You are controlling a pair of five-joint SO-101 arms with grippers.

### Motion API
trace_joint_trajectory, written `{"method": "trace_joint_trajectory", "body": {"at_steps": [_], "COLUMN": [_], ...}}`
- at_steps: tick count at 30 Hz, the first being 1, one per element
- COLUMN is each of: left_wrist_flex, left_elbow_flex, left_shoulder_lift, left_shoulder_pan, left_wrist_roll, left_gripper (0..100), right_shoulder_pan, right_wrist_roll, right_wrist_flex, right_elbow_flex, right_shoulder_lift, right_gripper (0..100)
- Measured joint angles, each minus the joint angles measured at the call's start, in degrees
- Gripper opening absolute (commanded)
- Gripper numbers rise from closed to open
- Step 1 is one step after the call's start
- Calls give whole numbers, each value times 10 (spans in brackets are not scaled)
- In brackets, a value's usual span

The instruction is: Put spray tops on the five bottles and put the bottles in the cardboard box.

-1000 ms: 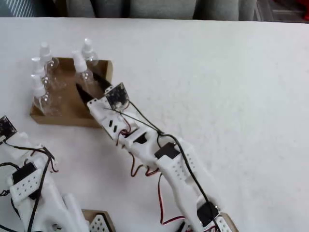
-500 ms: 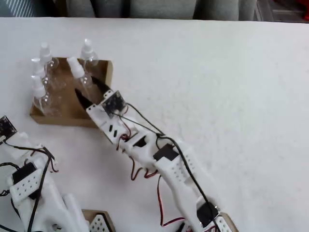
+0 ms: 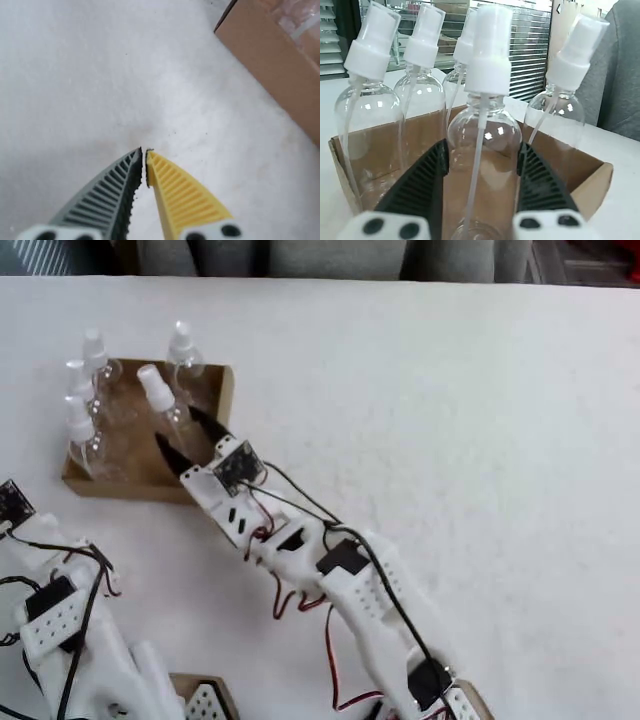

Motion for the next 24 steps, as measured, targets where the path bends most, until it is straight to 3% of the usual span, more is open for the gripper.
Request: {"method": "trace_joint_trajectory", "body": {"at_steps": [6, 24], "left_wrist_flex": [0, 0], "left_elbow_flex": [0, 0], "left_shoulder_lift": [0, 0], "left_shoulder_pan": [0, 0], "left_wrist_roll": [0, 0], "left_gripper": [22, 22], "right_shoulder_pan": [0, -7], "right_wrist_roll": [0, 1], "right_wrist_flex": [0, -4], "right_elbow_flex": [1, 20], "right_shoulder_lift": [0, -2], "right_gripper": [124, 130]}}
